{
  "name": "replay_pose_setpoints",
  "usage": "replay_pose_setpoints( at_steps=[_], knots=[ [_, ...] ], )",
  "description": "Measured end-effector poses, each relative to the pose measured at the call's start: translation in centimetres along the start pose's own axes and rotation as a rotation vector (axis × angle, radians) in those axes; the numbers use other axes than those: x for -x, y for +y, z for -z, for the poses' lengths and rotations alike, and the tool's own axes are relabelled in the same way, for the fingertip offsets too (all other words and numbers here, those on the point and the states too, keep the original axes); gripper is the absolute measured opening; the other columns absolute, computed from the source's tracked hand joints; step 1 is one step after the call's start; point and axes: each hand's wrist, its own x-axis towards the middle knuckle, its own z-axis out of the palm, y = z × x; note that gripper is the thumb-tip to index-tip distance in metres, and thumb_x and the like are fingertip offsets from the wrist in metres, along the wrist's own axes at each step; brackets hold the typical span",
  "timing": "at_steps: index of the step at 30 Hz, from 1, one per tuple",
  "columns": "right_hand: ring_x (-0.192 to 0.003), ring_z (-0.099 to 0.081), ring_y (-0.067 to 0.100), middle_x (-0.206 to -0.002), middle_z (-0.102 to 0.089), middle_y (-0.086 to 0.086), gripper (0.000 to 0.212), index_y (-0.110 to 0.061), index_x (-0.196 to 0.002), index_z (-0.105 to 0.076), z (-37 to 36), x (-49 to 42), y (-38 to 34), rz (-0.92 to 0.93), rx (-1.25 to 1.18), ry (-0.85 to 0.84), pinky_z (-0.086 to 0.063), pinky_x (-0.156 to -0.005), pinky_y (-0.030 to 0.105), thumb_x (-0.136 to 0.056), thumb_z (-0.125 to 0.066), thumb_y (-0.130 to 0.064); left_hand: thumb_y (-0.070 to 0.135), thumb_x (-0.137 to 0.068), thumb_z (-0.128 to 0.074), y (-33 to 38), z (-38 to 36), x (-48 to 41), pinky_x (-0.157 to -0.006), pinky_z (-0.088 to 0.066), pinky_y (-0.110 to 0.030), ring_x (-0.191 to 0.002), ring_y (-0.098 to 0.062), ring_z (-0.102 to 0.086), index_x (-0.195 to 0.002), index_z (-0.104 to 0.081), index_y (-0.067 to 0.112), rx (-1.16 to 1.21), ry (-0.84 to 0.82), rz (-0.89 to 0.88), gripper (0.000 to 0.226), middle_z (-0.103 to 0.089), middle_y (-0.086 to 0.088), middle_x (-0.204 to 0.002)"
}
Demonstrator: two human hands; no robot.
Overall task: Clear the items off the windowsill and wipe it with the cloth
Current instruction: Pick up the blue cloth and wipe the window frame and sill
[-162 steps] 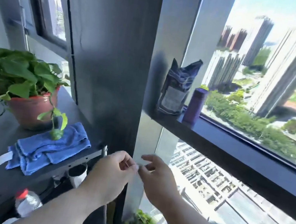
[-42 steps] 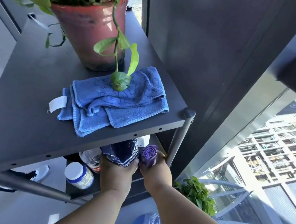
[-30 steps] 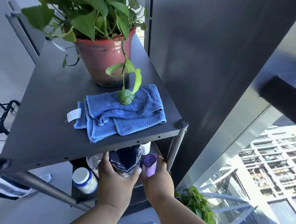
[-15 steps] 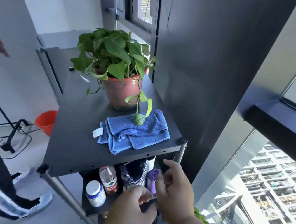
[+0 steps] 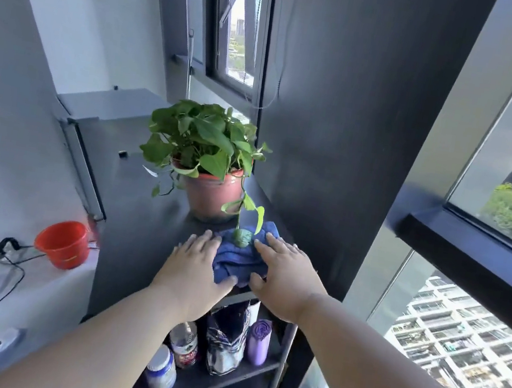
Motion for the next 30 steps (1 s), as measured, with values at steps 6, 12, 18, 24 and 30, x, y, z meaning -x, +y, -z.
replay_pose_setpoints(
  at_steps=[6,12,18,24,30],
  knots=[
    [-0.145,-0.046,0.026,-0.161,-0.047,0.008,0.066,-0.020,-0.152,-0.050,0.3,2.2,-1.9,-0.034,0.063,0.001,-0.040,-0.113,0.037,-0.092,-0.047,-0.048,0.055,-0.104,-0.047,-1.7,1.0,-0.8,-0.107,-0.046,-0.039,-0.122,-0.031,-0.060,-0.116,-0.074,0.020,0.042,0.120,-0.068,0.046,-0.066,-0.003,-0.129],
    [-0.102,-0.067,0.028,-0.110,-0.070,-0.002,0.034,-0.028,-0.119,-0.068,2.8,0.4,-2.6,-0.244,-0.067,0.102,-0.055,-0.084,0.036,-0.093,-0.053,-0.043,0.042,-0.104,-0.057,-3.1,2.2,-3.1,-0.092,-0.049,-0.040,-0.116,-0.035,-0.062,-0.113,-0.059,0.019,0.159,0.001,0.014,0.024,-0.067,-0.008,-0.124],
    [-0.128,-0.059,0.024,-0.148,-0.055,0.003,0.088,-0.026,-0.161,-0.035,2.2,-2.5,-1.3,-0.457,-0.428,0.011,-0.049,-0.105,0.035,-0.086,-0.076,-0.048,0.035,-0.093,-0.078,-3.6,3.1,-4.0,-0.084,-0.055,-0.031,-0.105,-0.020,-0.071,-0.134,-0.062,0.022,0.494,-0.169,0.020,0.046,-0.073,0.001,-0.123],
    [-0.117,-0.070,0.030,-0.137,-0.066,0.019,0.079,-0.011,-0.151,-0.052,3.4,-0.2,0.2,-0.479,-1.252,0.024,-0.055,-0.105,0.046,-0.081,-0.089,-0.014,0.005,-0.094,-0.077,-2.1,6.0,-3.3,-0.083,-0.064,-0.042,-0.084,-0.029,-0.080,-0.114,-0.076,0.000,1.226,-0.463,-0.030,0.021,-0.082,-0.022,-0.104],
    [-0.132,-0.052,0.043,-0.145,-0.052,0.032,0.076,0.008,-0.148,-0.049,4.2,6.4,0.4,-0.247,-2.045,-0.107,-0.037,-0.120,0.053,-0.091,-0.077,-0.035,0.012,-0.095,-0.066,0.9,7.8,-2.8,-0.082,-0.066,-0.038,-0.091,-0.033,-0.081,-0.125,-0.074,-0.004,1.593,-0.923,-0.273,0.035,-0.079,-0.028,-0.110]
  ],
)
